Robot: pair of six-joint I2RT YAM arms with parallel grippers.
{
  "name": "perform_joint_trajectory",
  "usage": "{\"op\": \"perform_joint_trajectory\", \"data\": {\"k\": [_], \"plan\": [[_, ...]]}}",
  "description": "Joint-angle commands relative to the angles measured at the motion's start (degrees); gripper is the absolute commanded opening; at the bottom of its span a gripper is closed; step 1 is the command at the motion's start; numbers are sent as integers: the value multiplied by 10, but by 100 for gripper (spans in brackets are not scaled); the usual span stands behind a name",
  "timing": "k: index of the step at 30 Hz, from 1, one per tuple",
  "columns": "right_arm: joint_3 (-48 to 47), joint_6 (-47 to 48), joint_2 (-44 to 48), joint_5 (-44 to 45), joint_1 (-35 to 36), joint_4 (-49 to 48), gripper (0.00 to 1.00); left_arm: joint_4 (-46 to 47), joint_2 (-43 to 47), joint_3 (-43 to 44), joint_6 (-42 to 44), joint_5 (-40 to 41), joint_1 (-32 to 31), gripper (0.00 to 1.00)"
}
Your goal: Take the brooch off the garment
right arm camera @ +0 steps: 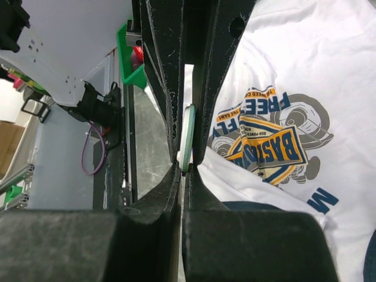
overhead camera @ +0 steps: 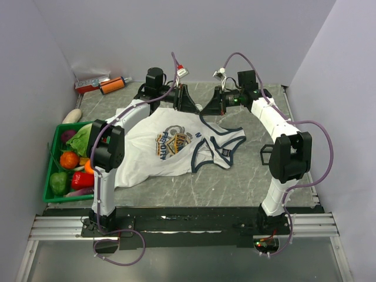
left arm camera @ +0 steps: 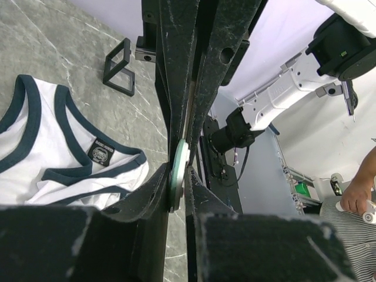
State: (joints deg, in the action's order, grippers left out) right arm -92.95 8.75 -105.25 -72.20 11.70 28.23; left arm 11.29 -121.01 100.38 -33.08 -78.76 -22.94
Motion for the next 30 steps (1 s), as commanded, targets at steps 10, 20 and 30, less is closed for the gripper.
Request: {"op": "perform_joint_trajectory", "data": {"k": [10, 20, 30], "plan": [[-36, 63, 28, -7, 30, 46, 0, 65, -5, -25, -59, 26, 6, 18], [-34, 65, 27, -5, 31, 48, 0, 67, -6, -22, -56, 31, 8, 23], [-43, 62, 22, -4, 31, 45, 0, 45, -8, -12, -29, 30, 9, 40]]}}
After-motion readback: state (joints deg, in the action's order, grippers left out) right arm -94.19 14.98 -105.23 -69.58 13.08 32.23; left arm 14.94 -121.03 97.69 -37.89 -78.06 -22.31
